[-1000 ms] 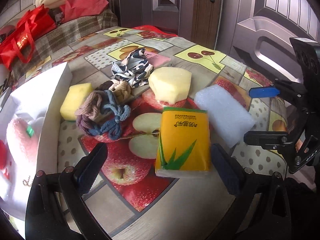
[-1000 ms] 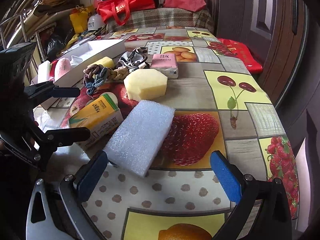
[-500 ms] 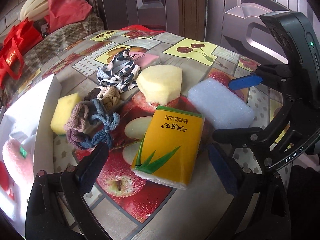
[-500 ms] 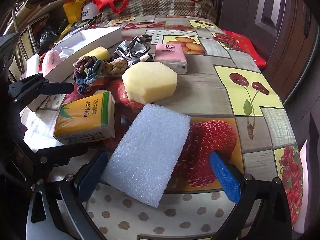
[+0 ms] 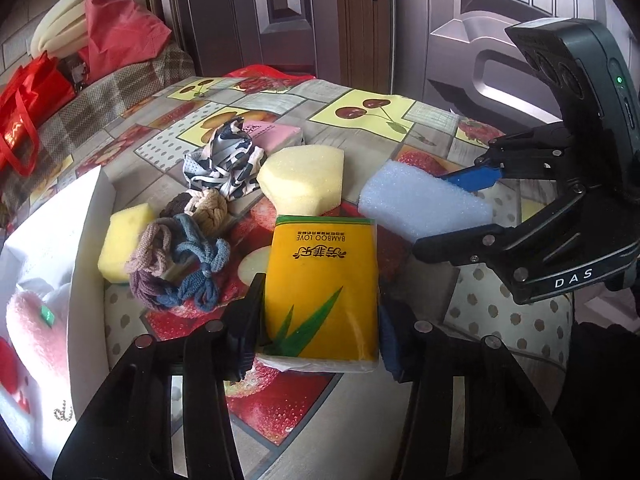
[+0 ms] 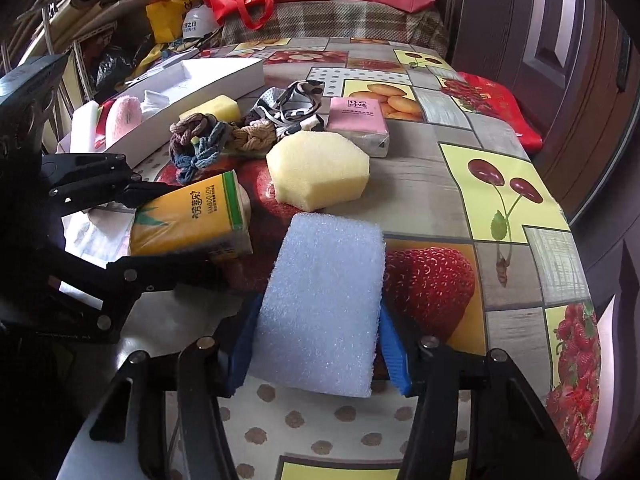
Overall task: Organize soft objects
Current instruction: 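Grasp the yellow tissue pack with the left gripper while the right gripper grasps a white foam block, then carry the tissue pack and foam block with both grippers over the white box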
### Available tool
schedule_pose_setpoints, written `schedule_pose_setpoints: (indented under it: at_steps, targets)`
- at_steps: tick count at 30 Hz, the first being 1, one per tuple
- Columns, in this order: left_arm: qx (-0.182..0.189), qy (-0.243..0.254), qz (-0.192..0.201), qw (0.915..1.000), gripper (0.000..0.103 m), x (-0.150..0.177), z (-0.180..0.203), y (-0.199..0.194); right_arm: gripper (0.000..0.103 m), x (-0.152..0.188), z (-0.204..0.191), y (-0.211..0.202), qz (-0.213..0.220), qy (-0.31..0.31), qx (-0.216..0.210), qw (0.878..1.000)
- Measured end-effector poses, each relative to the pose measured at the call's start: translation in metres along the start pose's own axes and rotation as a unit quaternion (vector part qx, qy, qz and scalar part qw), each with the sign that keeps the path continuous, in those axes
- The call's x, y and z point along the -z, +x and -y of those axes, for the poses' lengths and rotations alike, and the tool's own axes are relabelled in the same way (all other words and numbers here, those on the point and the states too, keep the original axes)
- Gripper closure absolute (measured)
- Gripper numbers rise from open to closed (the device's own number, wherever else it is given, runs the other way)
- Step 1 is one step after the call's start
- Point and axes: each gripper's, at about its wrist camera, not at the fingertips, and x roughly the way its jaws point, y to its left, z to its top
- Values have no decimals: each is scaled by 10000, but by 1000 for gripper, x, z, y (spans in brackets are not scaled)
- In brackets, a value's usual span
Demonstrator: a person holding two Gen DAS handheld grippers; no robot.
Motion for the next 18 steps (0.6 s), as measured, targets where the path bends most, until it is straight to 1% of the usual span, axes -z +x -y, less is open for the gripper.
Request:
schedule_pose_setpoints:
  at_steps: [1, 3, 4, 6, 7, 8, 9, 10, 11, 12, 13, 14, 15, 16, 18]
  targets:
    - [-2, -54, 221, 9997, 54, 3, -3, -10, 48, -2, 1, -5, 123, 39, 6, 9999]
    - [-135, -253, 765, 9967, 54, 10, -13, -34, 48, -9, 6, -18, 545, 223, -57, 9982]
    - [-243, -365, 1007, 9939, 54, 13, -19, -45, 48, -14, 8, -27, 823, 342, -91, 9960]
    - [-496, -628, 1492, 9856, 54, 23, -31, -65, 48, -24, 12, -41, 1385, 556, -113, 9887]
    - [-743, -768, 1691, 9798, 54, 27, -37, -74, 48, -29, 13, -48, 1715, 649, -102, 9830]
    - [-1083, -924, 1864, 9721, 54, 31, -44, -82, 48, -32, 14, -53, 1981, 708, -32, 9776]
    - [-1480, -1104, 2018, 9619, 54, 35, -51, -89, 48, -36, 15, -56, 2251, 762, 70, 9713]
    - [-1817, -1262, 2130, 9517, 54, 40, -59, -96, 47, -37, 18, -60, 2586, 841, 237, 9620]
    - [-2034, -1397, 2184, 9442, 54, 44, -67, -100, 47, -36, 20, -61, 2873, 915, 476, 9523]
    - [-2170, -1525, 2173, 9394, 54, 47, -75, -103, 47, -37, 22, -58, 3050, 964, 704, 9448]
    - [-2255, -1673, 2134, 9357, 54, 52, -83, -104, 47, -37, 24, -53, 3133, 1009, 831, 9406]
    - [-2270, -1802, 2103, 9337, 54, 57, -91, -105, 47, -37, 26, -46, 3117, 1068, 839, 9404]
    - [-2285, -1876, 2079, 9324, 54, 60, -96, -107, 47, -38, 28, -37, 2990, 1117, 759, 9447]
    - [-2297, -1892, 2073, 9319, 54, 62, -99, -107, 47, -42, 29, -29, 2752, 1133, 649, 9525]
    - [-2335, -1861, 2077, 9315, 54, 64, -100, -107, 47, -40, 27, -34, 2873, 1102, 533, 9500]
